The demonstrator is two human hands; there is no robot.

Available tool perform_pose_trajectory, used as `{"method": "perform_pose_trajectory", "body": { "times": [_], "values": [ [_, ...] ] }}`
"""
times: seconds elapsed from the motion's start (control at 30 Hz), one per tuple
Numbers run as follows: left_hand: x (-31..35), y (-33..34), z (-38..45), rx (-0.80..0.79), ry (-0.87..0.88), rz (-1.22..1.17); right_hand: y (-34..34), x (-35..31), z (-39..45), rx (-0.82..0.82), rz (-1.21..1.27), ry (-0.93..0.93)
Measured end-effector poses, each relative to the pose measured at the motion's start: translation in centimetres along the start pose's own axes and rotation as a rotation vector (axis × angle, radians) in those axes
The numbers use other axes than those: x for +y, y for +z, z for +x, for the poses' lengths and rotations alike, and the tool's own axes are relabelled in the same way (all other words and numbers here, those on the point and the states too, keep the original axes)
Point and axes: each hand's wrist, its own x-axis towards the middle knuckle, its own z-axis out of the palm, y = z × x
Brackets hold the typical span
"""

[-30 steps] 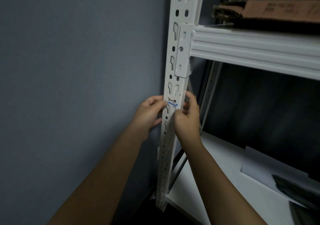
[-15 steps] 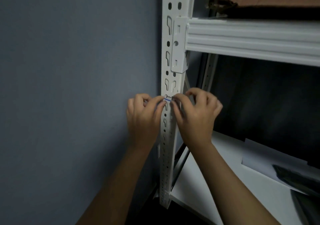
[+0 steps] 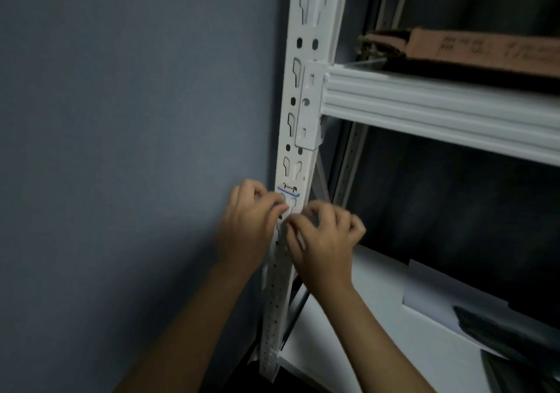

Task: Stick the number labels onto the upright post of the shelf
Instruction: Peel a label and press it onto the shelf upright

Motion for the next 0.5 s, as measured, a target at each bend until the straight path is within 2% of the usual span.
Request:
{"method": "perform_pose_trajectory", "body": {
  "times": [0.13,0.37,0.43,0.5],
  "values": [
    [0.1,-0.7,-0.2,0.030,-0.148,-0.097,-0.6,0.1,1.2,0.083,0.025,0.068],
    [0.8,-0.5,0.2,0.006,-0.075,0.015,-0.2,0.5,1.8,0.127,-0.145,-0.005],
    [0.8,-0.5,0.4,-0.002,-0.069,0.006,0.1,0.4,1.7,0.093,-0.151,-0.011],
    [0.7,-0.6,0.9,-0.017,-0.046,-0.014,0.3,0.2,1.0,-0.015,-0.111,-0.063]
  ]
}}
